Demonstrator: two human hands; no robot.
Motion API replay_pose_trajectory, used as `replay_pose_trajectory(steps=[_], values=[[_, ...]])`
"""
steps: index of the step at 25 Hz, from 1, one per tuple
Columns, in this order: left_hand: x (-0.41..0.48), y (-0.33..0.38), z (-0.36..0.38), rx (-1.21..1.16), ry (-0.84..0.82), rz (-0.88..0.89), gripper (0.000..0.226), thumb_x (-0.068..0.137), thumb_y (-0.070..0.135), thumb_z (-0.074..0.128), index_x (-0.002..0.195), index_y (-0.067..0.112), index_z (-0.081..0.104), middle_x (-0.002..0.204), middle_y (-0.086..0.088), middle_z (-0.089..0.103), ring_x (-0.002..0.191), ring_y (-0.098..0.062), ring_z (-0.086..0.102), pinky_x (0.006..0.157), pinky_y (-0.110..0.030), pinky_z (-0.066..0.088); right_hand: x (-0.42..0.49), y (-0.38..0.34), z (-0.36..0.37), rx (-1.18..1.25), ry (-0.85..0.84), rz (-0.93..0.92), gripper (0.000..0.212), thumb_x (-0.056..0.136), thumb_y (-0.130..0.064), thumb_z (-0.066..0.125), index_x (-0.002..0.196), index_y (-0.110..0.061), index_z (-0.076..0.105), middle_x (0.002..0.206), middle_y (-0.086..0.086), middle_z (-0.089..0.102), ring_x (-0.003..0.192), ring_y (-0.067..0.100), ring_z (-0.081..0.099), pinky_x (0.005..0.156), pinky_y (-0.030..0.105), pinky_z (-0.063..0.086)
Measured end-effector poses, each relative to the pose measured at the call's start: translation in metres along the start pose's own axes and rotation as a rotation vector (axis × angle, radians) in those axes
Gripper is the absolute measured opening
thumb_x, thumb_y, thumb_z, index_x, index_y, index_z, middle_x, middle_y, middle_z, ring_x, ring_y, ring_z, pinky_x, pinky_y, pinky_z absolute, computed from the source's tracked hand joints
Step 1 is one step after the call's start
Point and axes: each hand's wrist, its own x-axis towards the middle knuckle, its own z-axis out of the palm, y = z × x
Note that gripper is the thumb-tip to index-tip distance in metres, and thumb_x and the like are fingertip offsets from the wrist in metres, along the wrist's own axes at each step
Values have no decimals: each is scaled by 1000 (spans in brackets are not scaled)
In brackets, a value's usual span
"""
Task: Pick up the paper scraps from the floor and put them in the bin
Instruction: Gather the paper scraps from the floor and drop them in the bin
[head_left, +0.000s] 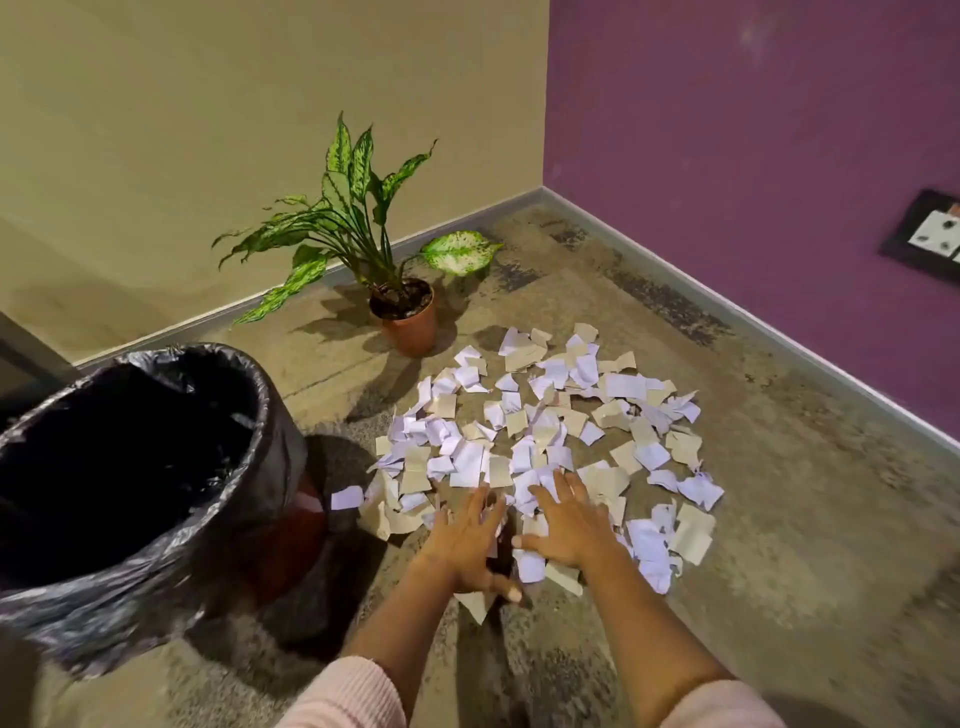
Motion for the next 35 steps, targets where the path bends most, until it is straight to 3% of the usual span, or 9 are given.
replay_pose_trajectory(steps=[5, 7, 9, 12, 15, 17, 20, 24, 35], values=[[-4, -4, 32, 51, -53, -33, 131, 72, 33, 82, 151, 33, -23, 157, -11, -32, 151, -35, -5, 116, -55, 26, -4, -9, 30, -102, -103, 54, 115, 67, -62, 75, 150, -46, -2, 159, 9, -25, 148, 38, -14, 113, 64, 18], [-2, -5, 35, 22, -69, -45, 134, 68, 34, 85, 150, 37, -21, 159, -11, -28, 150, -36, 2, 111, -53, 34, 0, -9, 39, -152, -89, 50, 112, 67, -57, 77, 146, -54, -3, 160, 9, -23, 147, 41, -7, 112, 64, 21], [3, -8, 33, 14, -44, -28, 126, 67, 35, 85, 151, 41, -7, 162, -12, -7, 147, -36, 12, 105, -52, 42, 6, -7, 45, -177, -62, 47, 103, 72, -52, 76, 145, -58, 3, 161, 9, -16, 146, 40, 2, 111, 58, 24], [8, -10, 30, -69, 35, 1, 84, 77, 25, 77, 145, 35, 29, 146, -10, 29, 134, -33, 34, 98, -48, 48, 15, -3, 45, -90, 8, 24, 71, 83, -34, 71, 141, -50, 35, 162, 5, 4, 141, 34, 15, 110, 46, 34], [9, -11, 30, -166, 128, -10, 47, 87, 12, 61, 130, 24, 47, 129, -9, 42, 117, -33, 51, 90, -46, 52, 18, -3, 46, 18, 107, 35, 43, 89, -17, 62, 128, -36, 57, 155, 6, 24, 136, 31, 26, 102, 40, 43], [5, -12, 28, -228, 220, -24, 38, 88, 12, 56, 123, 24, 51, 122, -6, 46, 109, -30, 55, 87, -42, 52, 19, -8, 44, 97, 181, 59, 38, 89, -12, 58, 121, -33, 64, 146, 8, 34, 127, 30, 37, 96, 38, 47], [-3, -22, 26, -295, 359, -51, 39, 86, 8, 54, 120, 27, 52, 121, -3, 46, 105, -26, 55, 81, -36, 52, 23, -23, 36, 197, 229, 18, 39, 87, -9, 56, 116, -32, 68, 137, 9, 41, 121, 31, 44, 96, 36, 47], [-11, -44, 22, -326, 442, -119, 42, 86, 2, 53, 120, 25, 54, 122, -2, 45, 107, -24, 54, 77, -40, 54, 31, -42, 31, 254, 222, -29, 37, 86, -2, 57, 113, -22, 72, 144, 9, 37, 129, 31, 42, 103, 36, 44], [-39, -62, -24, -457, 633, -240, 37, 87, 5, 59, 120, 20, 58, 124, -4, 49, 104, -27, 58, 78, -40, 51, 39, -111, -24, 384, 359, -66, 34, 85, -1, 63, 110, -21, 74, 125, 11, 55, 113, 30, 55, 91, 29, 46]])
